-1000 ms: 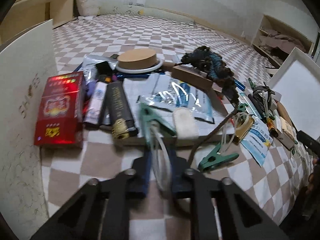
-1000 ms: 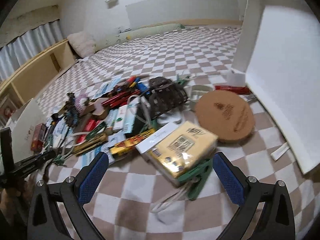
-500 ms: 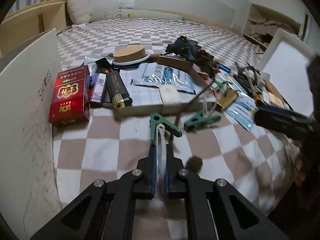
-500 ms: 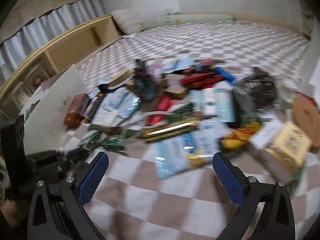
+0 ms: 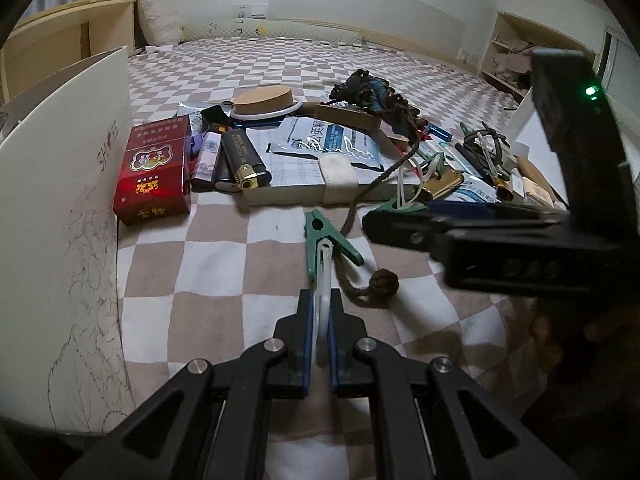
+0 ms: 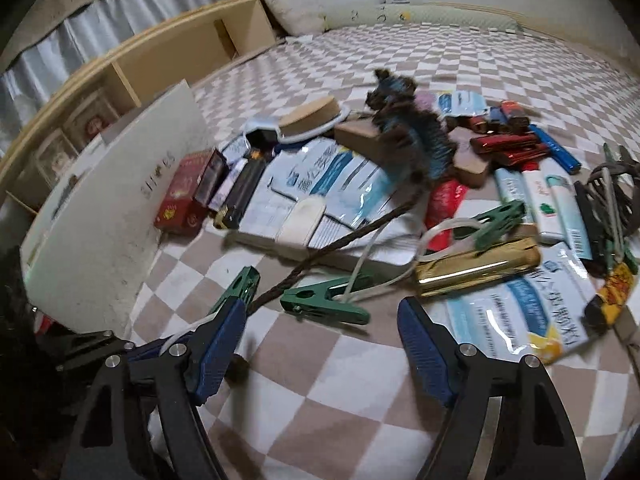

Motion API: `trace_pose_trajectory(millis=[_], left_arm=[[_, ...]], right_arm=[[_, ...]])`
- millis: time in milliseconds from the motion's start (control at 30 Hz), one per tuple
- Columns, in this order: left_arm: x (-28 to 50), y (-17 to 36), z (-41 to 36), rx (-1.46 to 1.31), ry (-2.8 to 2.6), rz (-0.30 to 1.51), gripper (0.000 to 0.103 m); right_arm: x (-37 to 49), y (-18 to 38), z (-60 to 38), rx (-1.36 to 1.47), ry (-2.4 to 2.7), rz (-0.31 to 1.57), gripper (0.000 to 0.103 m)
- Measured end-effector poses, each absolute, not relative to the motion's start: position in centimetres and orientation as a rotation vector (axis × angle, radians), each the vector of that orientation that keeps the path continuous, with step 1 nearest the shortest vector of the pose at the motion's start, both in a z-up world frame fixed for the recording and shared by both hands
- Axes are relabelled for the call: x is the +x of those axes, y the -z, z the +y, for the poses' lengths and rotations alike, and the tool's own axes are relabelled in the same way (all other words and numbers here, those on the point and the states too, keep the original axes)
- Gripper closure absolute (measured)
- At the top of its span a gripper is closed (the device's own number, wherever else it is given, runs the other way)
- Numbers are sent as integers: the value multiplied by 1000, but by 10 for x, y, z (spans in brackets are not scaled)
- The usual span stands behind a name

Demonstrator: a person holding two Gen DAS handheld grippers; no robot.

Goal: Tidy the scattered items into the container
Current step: 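Lower the right tool and grasp the green clothespin with its fingers, then carry the green clothespin in the right tool over the white box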

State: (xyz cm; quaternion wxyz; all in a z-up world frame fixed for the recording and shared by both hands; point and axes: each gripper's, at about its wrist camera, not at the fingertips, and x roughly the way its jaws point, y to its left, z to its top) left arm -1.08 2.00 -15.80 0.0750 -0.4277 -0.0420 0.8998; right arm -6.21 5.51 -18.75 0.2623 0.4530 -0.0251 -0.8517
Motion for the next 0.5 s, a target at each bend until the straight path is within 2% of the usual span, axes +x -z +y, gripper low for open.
trace_pose_trajectory(millis=[100,167,233,300,367,400,500], left_arm=[[-12,158,18,-1285,-2695,-149,96],[-13,158,17,-1286,-2696,-157,96],[-16,158,17,-1286,-2694,-159,92],[-17,155,18,-1275,-2695,-161,76],[-16,152,20,-1259,-2694,-174,49],[-16,151,20,-1249,-2692,-184,46],[-21,148,22,-1246,-2694,-162,45]], right_arm=[[-64,191,52,1227,2330,-37,31],[-67,194,52,1232,2356,-8,48],[-68,195,54,1235,2373,7,55],[-68,196,56,1231,2372,7,55],[-65,195,57,1226,2370,26,55],[-62,195,58,1223,2369,33,55],[-55,196,63,1222,2355,30,55]])
